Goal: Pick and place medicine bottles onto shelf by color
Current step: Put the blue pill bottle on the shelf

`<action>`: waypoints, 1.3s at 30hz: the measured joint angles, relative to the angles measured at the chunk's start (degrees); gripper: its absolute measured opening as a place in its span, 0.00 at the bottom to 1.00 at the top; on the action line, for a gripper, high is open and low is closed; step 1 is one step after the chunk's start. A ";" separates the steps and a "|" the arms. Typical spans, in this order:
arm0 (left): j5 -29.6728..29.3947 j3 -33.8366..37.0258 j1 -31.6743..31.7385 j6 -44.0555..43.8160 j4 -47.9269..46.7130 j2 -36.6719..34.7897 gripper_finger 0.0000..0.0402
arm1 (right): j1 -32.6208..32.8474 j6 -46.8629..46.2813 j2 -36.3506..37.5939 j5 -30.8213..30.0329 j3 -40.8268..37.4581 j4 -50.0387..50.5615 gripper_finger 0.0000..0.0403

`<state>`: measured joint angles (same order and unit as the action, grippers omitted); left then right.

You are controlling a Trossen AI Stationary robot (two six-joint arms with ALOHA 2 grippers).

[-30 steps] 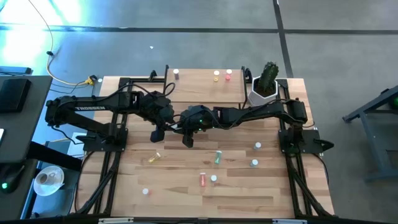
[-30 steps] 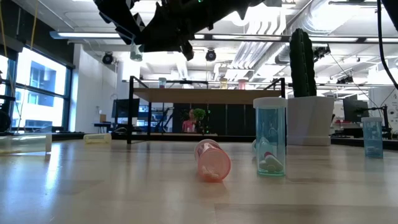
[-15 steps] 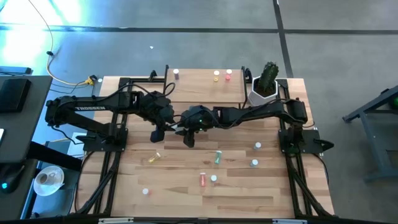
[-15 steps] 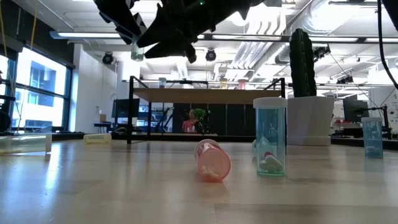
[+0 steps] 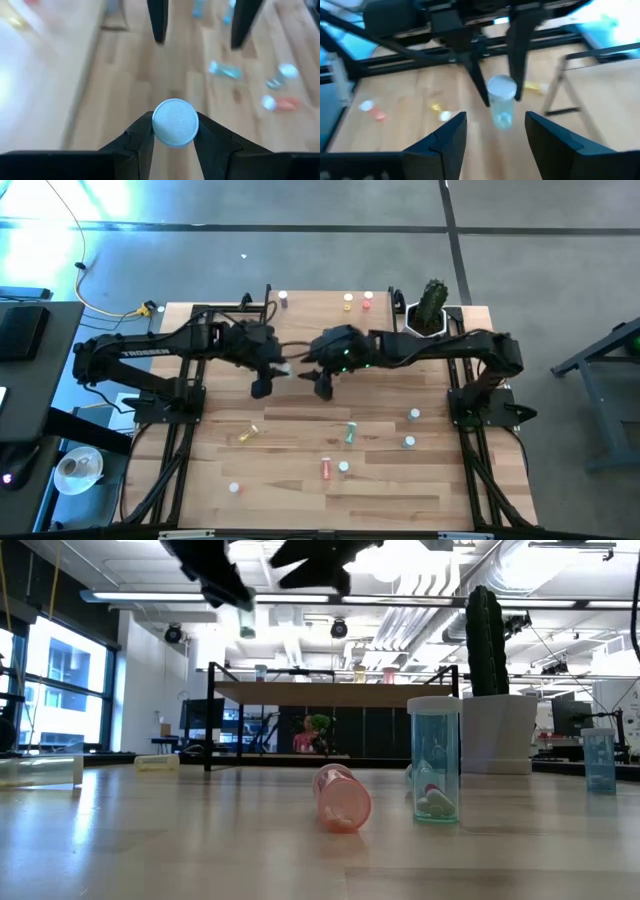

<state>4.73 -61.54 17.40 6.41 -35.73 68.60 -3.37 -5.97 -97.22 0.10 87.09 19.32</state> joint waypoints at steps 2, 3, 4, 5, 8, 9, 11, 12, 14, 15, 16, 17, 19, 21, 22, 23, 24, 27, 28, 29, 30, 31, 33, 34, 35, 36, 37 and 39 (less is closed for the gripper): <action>-0.08 -0.02 1.91 1.54 2.86 0.00 0.29 | -0.54 1.10 2.41 -2.73 0.00 1.41 0.48; -0.05 -0.25 3.07 2.01 3.83 0.02 0.29 | -0.86 1.71 3.68 -4.33 0.00 1.94 0.48; -0.06 -0.80 4.24 2.34 4.06 0.04 0.29 | -1.17 2.10 5.01 -5.87 0.00 2.62 0.48; -0.07 -1.56 5.46 2.82 4.34 0.09 0.29 | -1.48 2.51 6.14 -7.14 0.00 3.40 0.48; -0.12 -3.95 8.65 4.85 6.03 0.97 0.29 | -2.49 3.46 9.01 -9.61 0.00 5.39 0.48; -0.13 -4.79 9.82 5.52 6.27 1.33 0.29 | -2.87 3.46 9.90 -10.25 0.00 5.53 0.48; -0.04 -7.14 12.14 7.34 6.46 2.29 0.29 | -3.54 3.46 11.51 -11.20 0.00 6.16 0.48; -0.07 -8.42 12.98 8.04 6.67 3.03 0.29 | -3.93 3.48 12.31 -11.57 0.00 6.68 0.48; -0.06 -10.71 14.83 9.58 6.73 4.97 0.29 | -4.76 3.46 13.19 -11.91 0.00 7.63 0.48; -0.06 -11.82 15.70 10.31 6.43 6.03 0.29 | -5.22 3.46 13.54 -11.86 0.00 8.44 0.48; -0.07 -13.02 16.48 10.86 6.32 7.16 0.29 | -5.66 3.48 13.77 -11.92 0.00 9.15 0.48; -0.07 -14.46 17.14 11.32 6.28 8.36 0.29 | -6.03 3.46 14.04 -11.89 0.00 9.23 0.48; 0.01 -17.27 18.44 12.13 5.52 10.77 0.29 | -6.95 3.46 14.38 -11.90 0.00 10.31 0.48; 0.11 -19.96 19.62 12.92 3.91 13.60 0.29 | -7.79 3.46 14.39 -11.89 0.00 10.82 0.48; 0.13 -21.31 20.10 13.65 3.02 15.07 0.29 | -8.26 3.46 14.37 -11.89 0.00 11.70 0.48; 0.14 -22.88 20.41 14.35 2.25 16.58 0.29 | -8.67 3.46 14.35 -11.89 0.00 12.29 0.48; 0.18 -24.52 20.66 14.92 1.49 18.08 0.29 | -9.07 3.46 14.35 -11.87 0.00 12.63 0.48; 0.63 -29.51 22.05 15.46 -2.11 22.07 0.29 | -10.09 3.46 14.33 -11.88 0.00 14.40 0.48; 0.77 -30.93 22.44 15.44 -3.18 23.34 0.29 | -10.32 3.46 14.30 -11.88 0.00 14.79 0.48; 0.79 -32.19 22.66 15.44 -4.01 24.64 0.29 | -10.60 3.46 14.30 -11.87 0.00 15.05 0.48; 0.86 -33.25 22.85 15.43 -4.57 25.73 0.29 | -10.87 3.46 14.30 -11.87 0.00 15.20 0.48; 1.07 -34.18 23.23 15.44 -5.29 26.82 0.29 | -11.02 3.46 14.30 -11.87 0.00 15.38 0.48; 2.23 -35.71 23.72 15.40 -6.08 28.65 0.29 | -11.36 3.46 14.30 -11.87 0.00 15.90 0.48; 3.40 -36.21 23.94 15.39 -6.31 29.48 0.29 | -11.40 3.46 14.30 -11.85 0.00 15.96 0.48; 4.49 -36.38 24.07 15.36 -6.45 30.19 0.29 | -11.44 3.46 14.30 -11.87 0.00 15.99 0.48; 5.37 -36.39 24.27 15.32 -6.51 30.83 0.29 | -11.60 3.48 14.30 -11.88 0.00 16.05 0.48; 6.09 -36.39 24.36 15.28 -6.57 31.44 0.29 | -11.65 3.48 14.30 -11.88 0.00 16.08 0.48; 6.73 -36.39 24.53 15.22 -6.59 32.56 0.29 | -11.66 3.48 14.30 -11.89 0.00 16.19 0.48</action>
<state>11.46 -97.93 41.93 21.63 -42.33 101.16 -15.03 -2.49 -82.91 -11.79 87.09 35.51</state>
